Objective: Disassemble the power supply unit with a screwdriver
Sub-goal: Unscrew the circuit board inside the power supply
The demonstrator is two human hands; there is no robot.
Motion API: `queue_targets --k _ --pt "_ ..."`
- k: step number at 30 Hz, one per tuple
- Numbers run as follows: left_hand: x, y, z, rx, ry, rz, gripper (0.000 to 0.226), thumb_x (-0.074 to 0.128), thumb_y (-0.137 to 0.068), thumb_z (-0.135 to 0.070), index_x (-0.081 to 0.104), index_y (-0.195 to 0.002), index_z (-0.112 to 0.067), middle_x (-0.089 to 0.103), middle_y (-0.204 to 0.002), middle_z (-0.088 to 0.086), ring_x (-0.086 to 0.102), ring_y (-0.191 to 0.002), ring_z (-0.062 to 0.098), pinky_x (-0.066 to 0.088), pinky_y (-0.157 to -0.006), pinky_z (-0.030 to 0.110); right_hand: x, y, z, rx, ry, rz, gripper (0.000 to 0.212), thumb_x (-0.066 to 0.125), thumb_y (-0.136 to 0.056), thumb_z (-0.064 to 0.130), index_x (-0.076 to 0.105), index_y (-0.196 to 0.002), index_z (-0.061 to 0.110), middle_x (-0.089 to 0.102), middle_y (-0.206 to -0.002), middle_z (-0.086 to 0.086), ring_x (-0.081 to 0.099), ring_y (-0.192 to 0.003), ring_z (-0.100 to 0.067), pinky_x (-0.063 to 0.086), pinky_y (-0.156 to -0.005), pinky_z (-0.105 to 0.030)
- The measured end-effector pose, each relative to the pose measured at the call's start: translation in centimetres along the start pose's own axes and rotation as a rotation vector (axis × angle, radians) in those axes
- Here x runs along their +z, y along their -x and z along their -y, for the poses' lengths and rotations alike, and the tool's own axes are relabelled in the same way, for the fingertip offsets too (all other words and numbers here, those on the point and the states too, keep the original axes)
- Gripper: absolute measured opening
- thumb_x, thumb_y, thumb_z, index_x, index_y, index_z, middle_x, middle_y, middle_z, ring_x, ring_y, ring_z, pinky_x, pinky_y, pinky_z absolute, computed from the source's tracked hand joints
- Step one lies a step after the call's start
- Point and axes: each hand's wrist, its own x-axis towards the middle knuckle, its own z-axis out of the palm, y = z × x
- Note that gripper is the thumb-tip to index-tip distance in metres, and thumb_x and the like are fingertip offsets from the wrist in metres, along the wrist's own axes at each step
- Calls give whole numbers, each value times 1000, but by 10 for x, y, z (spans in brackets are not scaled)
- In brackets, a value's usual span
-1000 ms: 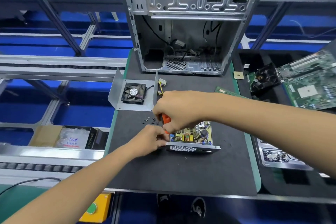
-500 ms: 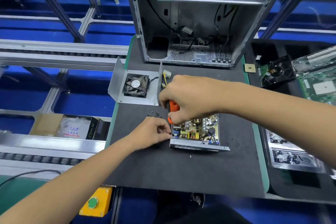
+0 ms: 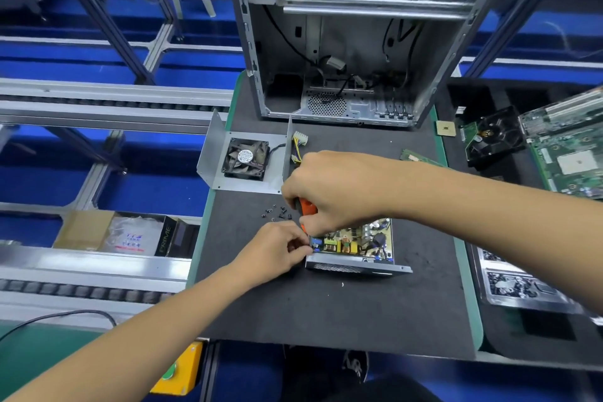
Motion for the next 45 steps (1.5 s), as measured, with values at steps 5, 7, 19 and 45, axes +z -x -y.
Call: queue_targets --k 5,7,19,45 --pt "4 3 -3 -7 -34 -42 9 71 -83 -22 70 -88 -15 63 -82 -7 50 -61 -4 35 -63 5 2 3 1 -14 28 -21 22 62 -76 36 65 -78 14 56 -61 2 52 -62 -21 38 -48 -28" --pt "7 4 -4 0 -51 -56 10 69 -84 -23 70 -89 -14 63 -83 -8 50 -62 -6 34 -64 3 2 5 1 -8 31 -15 21 61 -75 36 64 -76 15 50 -59 5 52 -62 -20 35 -46 -26" --pt "18 8 -2 -28 -30 -157 12 70 -84 -17 73 -79 -7 70 -86 -4 50 -69 -1 32 -66 0 -1 6 9 84 169 65 32 62 -83 40 54 -73 11 41 -62 -1 48 -63 -24 31 -44 -27" --pt "19 13 -5 -87 171 -175 18 69 -81 -10 66 -75 -27 58 -72 -10 48 -58 -1 36 -58 7 1 5 16 42 240 59 38 61 -82 35 40 -59 13 40 -56 -2 35 -47 -14 22 -41 -27"
